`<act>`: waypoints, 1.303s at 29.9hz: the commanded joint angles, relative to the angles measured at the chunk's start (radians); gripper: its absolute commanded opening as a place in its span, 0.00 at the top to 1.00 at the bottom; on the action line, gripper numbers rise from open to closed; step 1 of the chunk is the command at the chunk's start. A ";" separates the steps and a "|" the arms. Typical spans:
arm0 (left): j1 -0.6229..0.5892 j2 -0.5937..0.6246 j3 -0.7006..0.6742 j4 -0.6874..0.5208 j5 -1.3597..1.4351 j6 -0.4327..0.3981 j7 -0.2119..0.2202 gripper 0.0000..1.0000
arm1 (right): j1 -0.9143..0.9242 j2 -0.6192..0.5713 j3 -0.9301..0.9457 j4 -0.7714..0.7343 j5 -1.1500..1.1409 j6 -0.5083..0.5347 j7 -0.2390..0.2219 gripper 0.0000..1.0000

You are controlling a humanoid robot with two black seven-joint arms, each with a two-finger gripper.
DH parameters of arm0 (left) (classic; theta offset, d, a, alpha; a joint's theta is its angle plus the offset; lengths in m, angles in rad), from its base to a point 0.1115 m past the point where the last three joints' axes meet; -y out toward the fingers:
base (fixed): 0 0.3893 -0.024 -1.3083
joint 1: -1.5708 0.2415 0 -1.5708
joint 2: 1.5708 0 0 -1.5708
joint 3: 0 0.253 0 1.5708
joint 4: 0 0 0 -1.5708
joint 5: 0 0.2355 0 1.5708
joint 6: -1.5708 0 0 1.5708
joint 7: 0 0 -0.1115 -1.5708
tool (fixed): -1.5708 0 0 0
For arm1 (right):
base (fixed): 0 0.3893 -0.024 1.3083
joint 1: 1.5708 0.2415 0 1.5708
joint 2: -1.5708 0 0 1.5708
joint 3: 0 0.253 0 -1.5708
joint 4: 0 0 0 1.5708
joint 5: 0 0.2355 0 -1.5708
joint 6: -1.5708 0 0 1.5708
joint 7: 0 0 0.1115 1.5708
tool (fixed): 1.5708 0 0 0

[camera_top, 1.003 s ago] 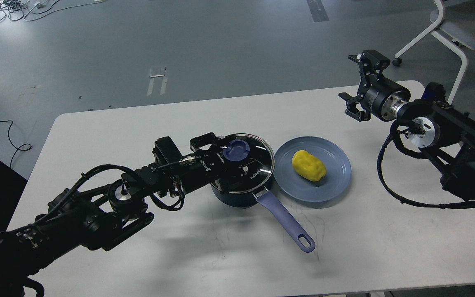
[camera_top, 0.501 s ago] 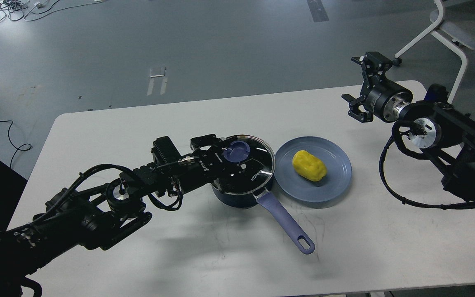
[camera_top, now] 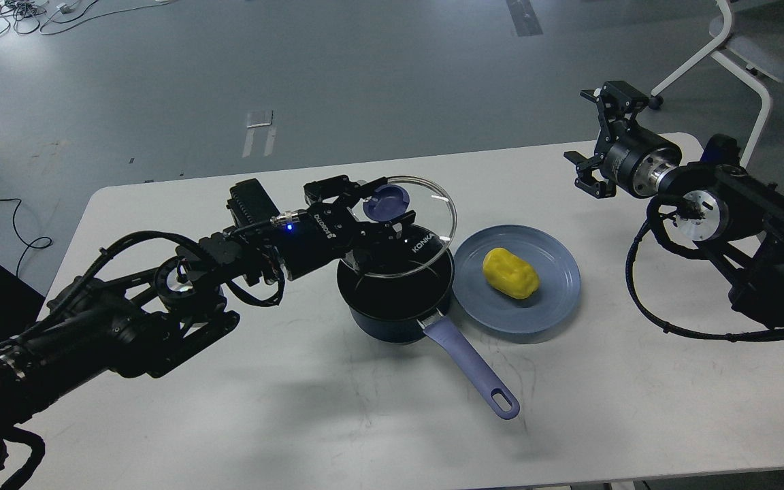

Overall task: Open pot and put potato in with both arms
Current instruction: 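Lift the glass lid off the saucepan and carry it toward the left arm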

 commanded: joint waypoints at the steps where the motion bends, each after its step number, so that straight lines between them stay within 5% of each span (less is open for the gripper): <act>1: -0.021 0.070 0.001 -0.001 -0.012 0.000 -0.007 0.50 | 0.003 0.007 -0.001 0.002 0.001 0.000 0.000 0.00; 3: -0.022 0.115 0.001 0.000 -0.017 0.001 -0.039 0.50 | 0.005 0.007 -0.001 0.002 0.001 0.000 0.000 0.00; 14: 0.109 0.294 0.027 0.045 -0.024 0.014 -0.042 0.50 | 0.007 0.004 -0.001 0.002 -0.001 0.000 0.000 0.00; 18: 0.186 0.278 0.027 0.132 -0.035 0.072 -0.042 0.50 | 0.008 -0.001 -0.001 0.002 -0.001 0.000 0.000 0.00; 34: 0.251 0.113 0.035 0.312 -0.106 0.074 -0.042 0.49 | 0.008 -0.002 -0.005 0.003 0.001 0.000 0.000 0.00; 39: 0.252 0.106 0.035 0.316 -0.109 0.074 -0.042 0.41 | 0.007 -0.002 -0.004 0.003 -0.001 0.000 0.000 0.00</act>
